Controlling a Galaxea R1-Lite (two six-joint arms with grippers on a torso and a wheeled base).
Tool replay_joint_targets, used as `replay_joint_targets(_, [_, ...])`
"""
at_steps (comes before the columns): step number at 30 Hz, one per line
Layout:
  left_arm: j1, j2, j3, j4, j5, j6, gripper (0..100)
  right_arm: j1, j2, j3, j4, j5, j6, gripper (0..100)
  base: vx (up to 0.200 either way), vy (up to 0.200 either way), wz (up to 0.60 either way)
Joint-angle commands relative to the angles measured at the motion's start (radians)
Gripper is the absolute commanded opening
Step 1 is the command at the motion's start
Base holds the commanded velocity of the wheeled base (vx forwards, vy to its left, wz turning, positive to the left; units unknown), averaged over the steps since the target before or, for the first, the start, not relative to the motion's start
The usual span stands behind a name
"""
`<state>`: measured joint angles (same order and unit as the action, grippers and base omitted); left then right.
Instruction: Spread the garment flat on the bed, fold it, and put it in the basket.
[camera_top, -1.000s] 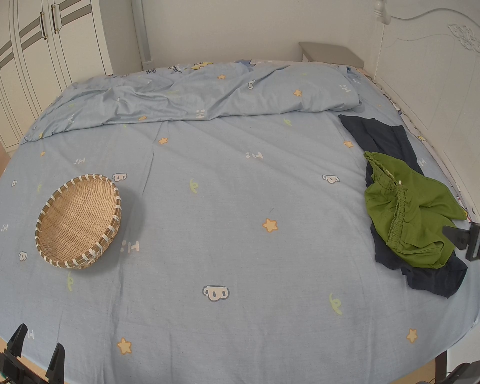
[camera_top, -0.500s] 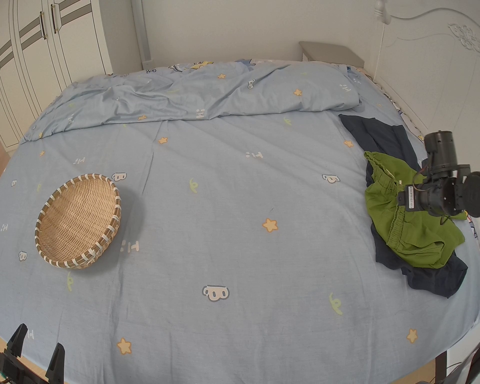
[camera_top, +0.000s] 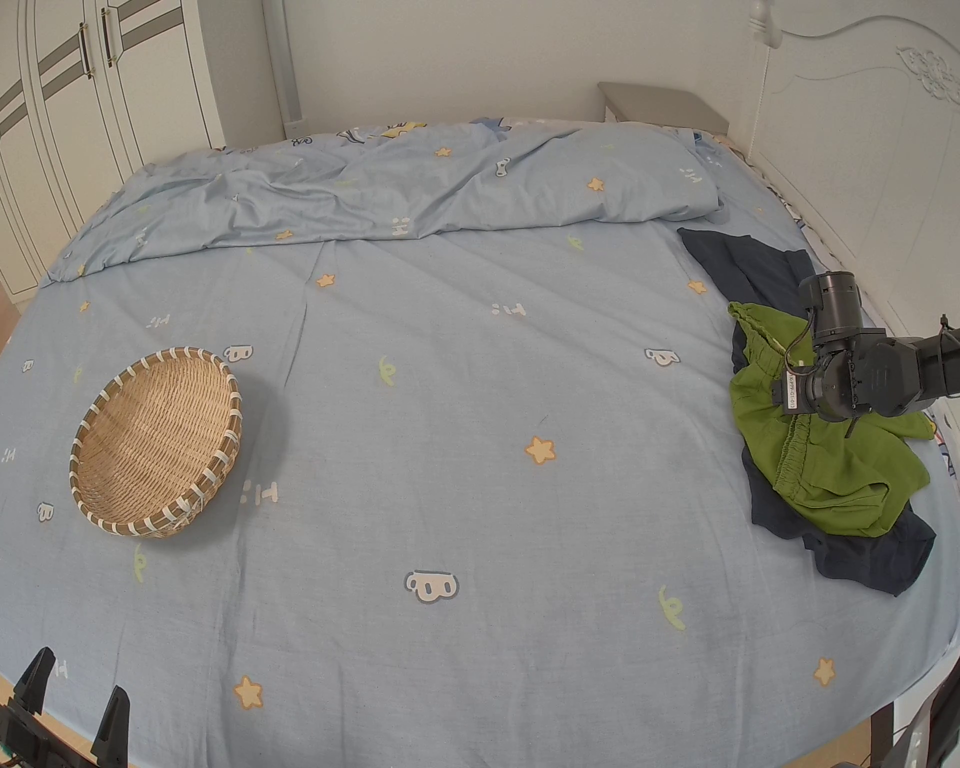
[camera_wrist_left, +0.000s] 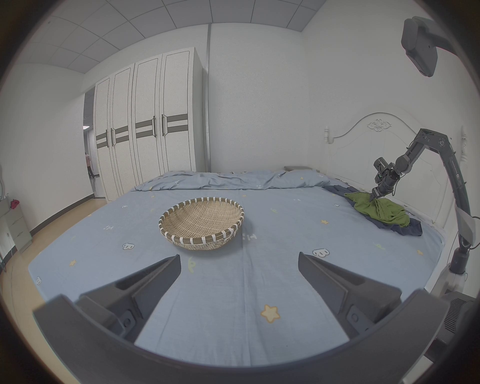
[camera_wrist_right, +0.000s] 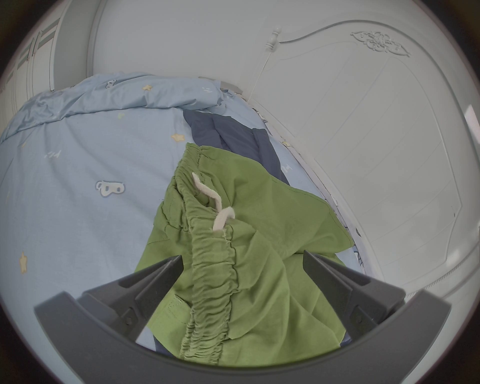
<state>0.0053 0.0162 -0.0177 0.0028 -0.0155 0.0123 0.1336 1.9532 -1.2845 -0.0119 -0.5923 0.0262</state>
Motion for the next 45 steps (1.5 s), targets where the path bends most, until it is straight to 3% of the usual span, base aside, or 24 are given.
replay_joint_targets(1, [0.001, -0.004, 0.016, 0.0, 0.0, 0.0, 100, -0.002, 0.023, -0.015, -0.003, 0.0, 0.0, 100, 0.0, 0.0, 0.0])
replay_joint_targets(3, [0.001, -0.004, 0.016, 0.0, 0.0, 0.0, 100, -0.002, 0.024, -0.019, -0.003, 0.0, 0.0, 100, 0.0, 0.0, 0.0])
replay_joint_targets(4, [0.001, -0.004, 0.016, 0.0, 0.0, 0.0, 100, 0.0, 0.024, -0.022, -0.003, 0.0, 0.0, 0, 0.0, 0.0, 0.0])
replay_joint_targets(20, [0.001, -0.004, 0.016, 0.0, 0.0, 0.0, 100, 0.009, 0.02, -0.042, 0.024, 0.017, -0.009, 0, 0.0, 0.0, 0.0])
replay_joint_targets(27, [0.001, -0.004, 0.016, 0.0, 0.0, 0.0, 100, 0.041, -0.069, -0.177, 0.256, 0.043, 0.029, 0, 0.0, 0.0, 0.0])
replay_joint_targets(31, [0.001, -0.004, 0.016, 0.0, 0.0, 0.0, 100, 0.084, -0.115, -0.274, 0.415, 0.124, 0.106, 0, 0.0, 0.0, 0.0])
replay_joint_targets(35, [0.001, -0.004, 0.016, 0.0, 0.0, 0.0, 100, 0.124, -0.125, -0.331, 0.529, 0.154, 0.164, 0, 0.0, 0.0, 0.0])
replay_joint_targets(37, [0.001, -0.004, 0.016, 0.0, 0.0, 0.0, 100, 0.17, -0.132, -0.365, 0.618, 0.229, 0.219, 0, 0.0, 0.0, 0.0])
replay_joint_targets(45, [0.001, -0.004, 0.016, 0.0, 0.0, 0.0, 100, 0.27, -0.143, -0.386, 0.713, 0.341, 0.322, 0, 0.0, 0.0, 0.0])
